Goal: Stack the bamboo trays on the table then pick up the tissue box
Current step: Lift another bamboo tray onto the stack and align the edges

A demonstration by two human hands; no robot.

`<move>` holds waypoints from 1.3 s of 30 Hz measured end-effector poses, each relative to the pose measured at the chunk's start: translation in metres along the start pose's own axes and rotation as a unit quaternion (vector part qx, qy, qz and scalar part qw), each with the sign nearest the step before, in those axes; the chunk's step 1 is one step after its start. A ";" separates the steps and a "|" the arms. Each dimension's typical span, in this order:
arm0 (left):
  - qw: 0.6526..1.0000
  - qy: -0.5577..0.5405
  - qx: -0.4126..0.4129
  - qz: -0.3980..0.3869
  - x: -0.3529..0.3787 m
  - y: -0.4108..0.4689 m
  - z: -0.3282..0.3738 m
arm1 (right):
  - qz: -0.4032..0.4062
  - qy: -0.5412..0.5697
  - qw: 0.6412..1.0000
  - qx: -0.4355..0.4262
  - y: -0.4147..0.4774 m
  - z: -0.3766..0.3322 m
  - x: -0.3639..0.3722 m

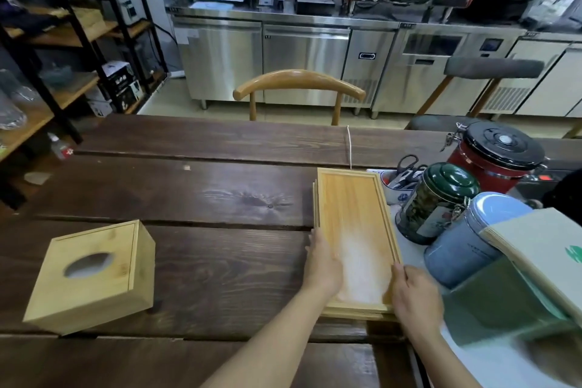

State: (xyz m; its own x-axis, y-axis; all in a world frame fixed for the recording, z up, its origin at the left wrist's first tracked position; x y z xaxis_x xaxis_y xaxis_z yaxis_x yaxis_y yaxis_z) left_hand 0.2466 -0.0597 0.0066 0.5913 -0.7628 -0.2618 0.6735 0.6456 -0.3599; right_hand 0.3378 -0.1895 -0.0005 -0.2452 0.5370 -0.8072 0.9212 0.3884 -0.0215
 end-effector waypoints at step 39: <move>0.971 -0.228 0.007 -0.075 -0.015 0.063 -0.004 | -0.264 0.301 0.916 -0.003 0.082 -0.039 0.007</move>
State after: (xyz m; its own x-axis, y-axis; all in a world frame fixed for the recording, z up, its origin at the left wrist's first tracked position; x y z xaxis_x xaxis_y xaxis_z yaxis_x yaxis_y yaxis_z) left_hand 0.2777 -0.0078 -0.0159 0.6187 -0.7549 0.2178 0.7715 0.5314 -0.3499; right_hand 0.4002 -0.1249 0.0152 -0.7800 0.5884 -0.2129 0.6250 0.7162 -0.3104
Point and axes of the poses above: each hand's wrist, its own y-axis towards the middle knuckle, its own x-axis out of the palm, z = x × y, the point moved 2 cm from there along y, towards the middle knuckle, and after that the axes turned 5 degrees about -z, right-handed, at the moved point
